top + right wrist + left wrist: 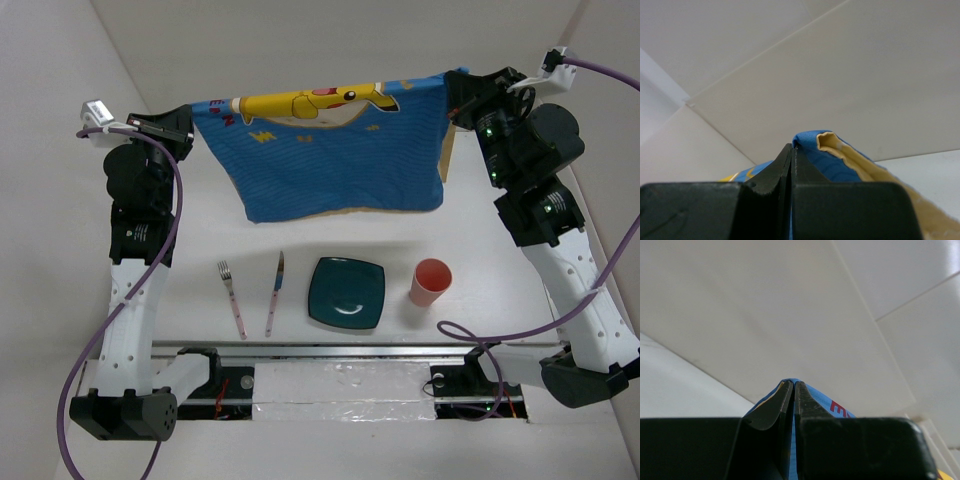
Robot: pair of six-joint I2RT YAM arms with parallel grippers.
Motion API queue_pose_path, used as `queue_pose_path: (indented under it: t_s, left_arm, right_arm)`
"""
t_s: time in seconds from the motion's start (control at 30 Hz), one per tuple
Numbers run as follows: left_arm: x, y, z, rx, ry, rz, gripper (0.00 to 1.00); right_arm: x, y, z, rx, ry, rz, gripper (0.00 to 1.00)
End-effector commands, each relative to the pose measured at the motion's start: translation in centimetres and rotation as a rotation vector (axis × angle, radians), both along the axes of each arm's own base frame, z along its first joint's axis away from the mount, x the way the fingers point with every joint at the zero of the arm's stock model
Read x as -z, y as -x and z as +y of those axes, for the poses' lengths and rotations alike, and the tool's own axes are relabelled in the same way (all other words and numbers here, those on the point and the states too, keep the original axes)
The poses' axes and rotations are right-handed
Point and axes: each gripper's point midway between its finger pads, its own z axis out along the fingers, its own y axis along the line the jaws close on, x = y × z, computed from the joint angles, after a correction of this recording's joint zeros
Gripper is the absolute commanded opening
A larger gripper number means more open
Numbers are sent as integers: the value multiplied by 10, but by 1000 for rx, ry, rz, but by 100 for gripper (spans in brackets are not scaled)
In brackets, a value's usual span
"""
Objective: Set the dinner table for one person
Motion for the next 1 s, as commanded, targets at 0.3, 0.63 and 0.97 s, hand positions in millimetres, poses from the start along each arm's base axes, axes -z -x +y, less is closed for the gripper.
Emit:
queue_pose_path:
  t_s: [0.3, 0.63, 0.97]
  left_arm:
    - [53, -93, -23, 93, -19, 97, 0]
    - [2, -192, -26, 187, -115, 94, 0]
    - [156, -151, -32, 261, -12, 197, 0]
  right_arm:
    - [111, -107, -44, 100, 192, 275, 0]
    - [64, -196, -39, -49, 182, 224, 0]
    - [215, -189, -51, -149, 84, 409, 0]
